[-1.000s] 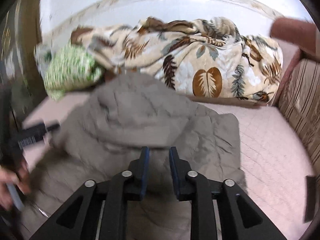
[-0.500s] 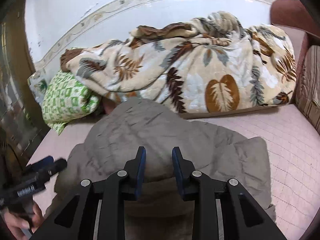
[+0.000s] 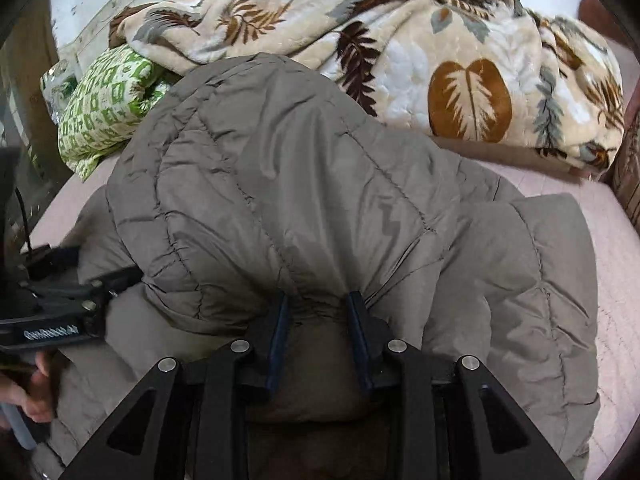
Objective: Fold large clothes
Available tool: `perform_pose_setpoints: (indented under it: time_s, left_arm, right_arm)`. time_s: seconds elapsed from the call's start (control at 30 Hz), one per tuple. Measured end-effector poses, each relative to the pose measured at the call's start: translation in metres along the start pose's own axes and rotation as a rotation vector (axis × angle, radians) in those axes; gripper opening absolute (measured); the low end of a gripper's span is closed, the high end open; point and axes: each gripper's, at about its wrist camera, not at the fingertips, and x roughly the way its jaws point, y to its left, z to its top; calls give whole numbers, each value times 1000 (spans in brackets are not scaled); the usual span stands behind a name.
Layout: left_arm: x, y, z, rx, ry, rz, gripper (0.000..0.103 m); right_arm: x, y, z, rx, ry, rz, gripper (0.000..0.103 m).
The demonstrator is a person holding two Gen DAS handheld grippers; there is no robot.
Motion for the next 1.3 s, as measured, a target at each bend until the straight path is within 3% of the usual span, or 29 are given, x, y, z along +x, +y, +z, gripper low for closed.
perform_pose_setpoints:
  time_s: [0.13, 0.27, 0.5, 0.63, 0.8, 0.93, 1.03, 1.17, 1.3]
  left_arm:
    - [-28, -1, -10, -3, -68, -6, 88]
    - [-89, 5, -40, -42, -140, -52, 88]
    - [-169, -4, -131, 10, -160, -57, 88]
    - [-197, -2, -188, -27, -146, -54, 88]
    - [-212, 7, -251, -143, -142, -21, 88]
    - [-211, 12, -285, -158, -113, 33, 88]
    - [-200, 11, -295, -122, -69, 66, 88]
    - [-192, 2, -300, -65, -68, 123, 91]
    - [-189, 0, -300, -48, -64, 141, 95]
  right_arm:
    - [-32, -3, 3, 46, -24, 31, 33]
    - [-94, -4, -13, 99, -100, 97, 51]
    - [-174, 0, -105, 155, -82, 149, 54]
    - [-211, 4, -155, 180, -66, 170, 54]
    - [-238, 4, -197, 168, -79, 121, 54]
    - [-244, 5, -222, 175, -63, 103, 54]
    - [-237, 11, -234, 161, -32, 79, 55]
    - [-217, 16, -249, 149, 57, 50, 59]
    - [-214, 24, -254, 100, 51, 25, 66]
